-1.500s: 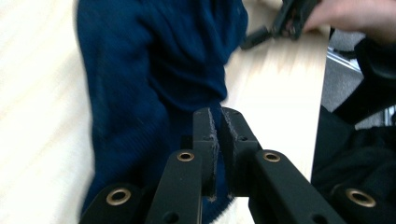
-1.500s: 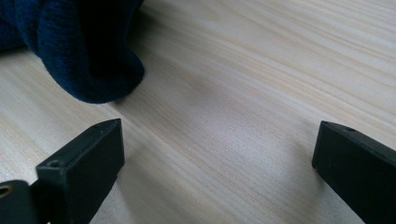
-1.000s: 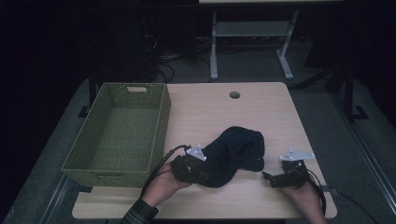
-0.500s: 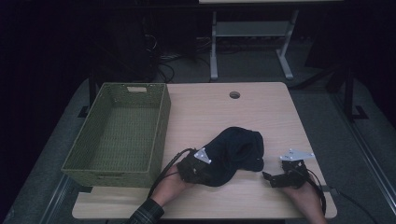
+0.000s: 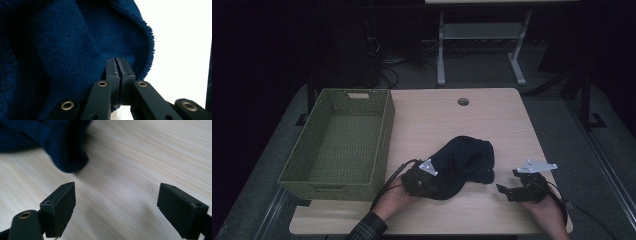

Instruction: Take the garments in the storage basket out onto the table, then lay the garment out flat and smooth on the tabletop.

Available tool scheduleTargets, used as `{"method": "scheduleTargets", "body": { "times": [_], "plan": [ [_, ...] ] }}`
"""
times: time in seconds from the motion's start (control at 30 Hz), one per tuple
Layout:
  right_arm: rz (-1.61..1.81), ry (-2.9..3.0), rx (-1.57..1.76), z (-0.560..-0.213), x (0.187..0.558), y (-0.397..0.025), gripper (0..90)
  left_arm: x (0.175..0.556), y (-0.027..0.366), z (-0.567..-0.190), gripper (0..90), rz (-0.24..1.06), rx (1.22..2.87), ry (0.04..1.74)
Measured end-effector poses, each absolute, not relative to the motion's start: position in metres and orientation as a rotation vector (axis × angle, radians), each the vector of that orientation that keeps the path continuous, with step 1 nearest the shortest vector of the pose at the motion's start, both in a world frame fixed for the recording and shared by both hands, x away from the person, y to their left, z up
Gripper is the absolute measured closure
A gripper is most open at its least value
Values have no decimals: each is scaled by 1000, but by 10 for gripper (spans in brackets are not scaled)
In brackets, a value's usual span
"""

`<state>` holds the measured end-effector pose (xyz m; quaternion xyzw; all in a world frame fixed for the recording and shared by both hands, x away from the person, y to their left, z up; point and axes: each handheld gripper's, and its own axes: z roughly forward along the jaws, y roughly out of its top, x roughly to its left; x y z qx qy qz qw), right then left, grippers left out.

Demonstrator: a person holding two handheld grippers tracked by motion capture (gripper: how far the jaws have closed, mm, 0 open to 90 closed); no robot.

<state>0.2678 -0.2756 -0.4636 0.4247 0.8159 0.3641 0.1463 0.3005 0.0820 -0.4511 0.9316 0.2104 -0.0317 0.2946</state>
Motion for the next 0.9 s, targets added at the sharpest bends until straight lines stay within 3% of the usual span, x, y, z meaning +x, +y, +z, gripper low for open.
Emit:
{"method": "scheduleTargets", "body": {
  "times": [0.3, 0.47, 0.77, 0.83, 0.87, 0.9],
  "plan": [
    [1191, 2373, 1139, -441, 267, -268, 186, 301, 83, -452, 879, -89, 2470, 561],
    [1287, 2384, 1116, -432, 271, -265, 247, 301, 83, -452, 879, -94, 2468, 561],
    [1356, 2437, 1089, -435, 289, -249, 393, 301, 84, -452, 880, -90, 2467, 563],
    [1346, 2454, 1088, -437, 292, -246, 445, 301, 83, -452, 879, -85, 2473, 562],
    [1343, 2464, 1075, -439, 294, -244, 514, 300, 82, -451, 880, -82, 2475, 566],
    [1343, 2464, 1075, -439, 294, -244, 514, 300, 82, -451, 880, -82, 2475, 566]
  ]
}}
